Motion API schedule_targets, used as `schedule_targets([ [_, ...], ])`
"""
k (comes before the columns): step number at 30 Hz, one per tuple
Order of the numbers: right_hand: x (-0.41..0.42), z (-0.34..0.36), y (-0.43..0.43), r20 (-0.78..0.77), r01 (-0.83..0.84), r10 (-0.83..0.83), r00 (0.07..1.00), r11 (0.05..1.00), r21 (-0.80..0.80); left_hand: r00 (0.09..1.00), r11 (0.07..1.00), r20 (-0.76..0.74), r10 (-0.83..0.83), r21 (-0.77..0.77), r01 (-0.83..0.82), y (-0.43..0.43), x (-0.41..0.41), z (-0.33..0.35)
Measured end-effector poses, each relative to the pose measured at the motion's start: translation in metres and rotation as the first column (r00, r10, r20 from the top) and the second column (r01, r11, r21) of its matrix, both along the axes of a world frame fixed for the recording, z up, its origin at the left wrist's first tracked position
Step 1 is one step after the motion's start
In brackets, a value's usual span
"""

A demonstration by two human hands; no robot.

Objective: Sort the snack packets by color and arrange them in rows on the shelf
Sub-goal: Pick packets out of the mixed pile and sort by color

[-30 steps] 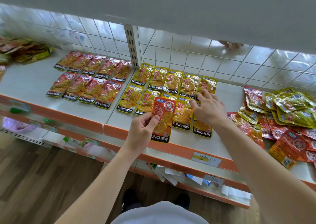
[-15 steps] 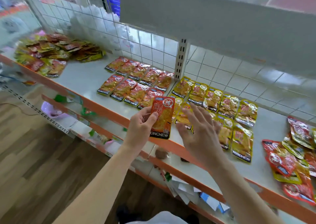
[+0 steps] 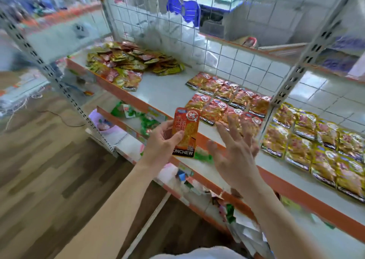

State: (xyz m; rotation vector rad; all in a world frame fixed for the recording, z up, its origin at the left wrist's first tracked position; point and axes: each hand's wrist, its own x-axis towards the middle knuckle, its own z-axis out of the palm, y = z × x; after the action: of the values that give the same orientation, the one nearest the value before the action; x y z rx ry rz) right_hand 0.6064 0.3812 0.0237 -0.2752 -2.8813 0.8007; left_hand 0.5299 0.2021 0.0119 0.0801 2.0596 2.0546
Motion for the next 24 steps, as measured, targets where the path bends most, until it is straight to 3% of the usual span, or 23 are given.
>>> schedule_targets([
  [9,-0.025,-0.015,-0.019,0.005,0.017,-0.017,1.000,0.999,0.043,1.000,1.000,0.012,0.020,-0.024,-0.020,-0.020,-0.035,-0.013],
  [19,-0.099,-0.045,-0.015,-0.075,0.031,-0.026,0.997,0.997,0.066,0.999,0.980,-0.043,-0.020,-0.197,0.011,-0.013,-0.116,-0.020],
  [24,-0.132,-0.050,-0.008,-0.036,0.092,-0.090,0.995,0.994,0.059,0.994,0.948,-0.059,-0.089,-0.313,0.066,-0.004,-0.159,-0.023],
])
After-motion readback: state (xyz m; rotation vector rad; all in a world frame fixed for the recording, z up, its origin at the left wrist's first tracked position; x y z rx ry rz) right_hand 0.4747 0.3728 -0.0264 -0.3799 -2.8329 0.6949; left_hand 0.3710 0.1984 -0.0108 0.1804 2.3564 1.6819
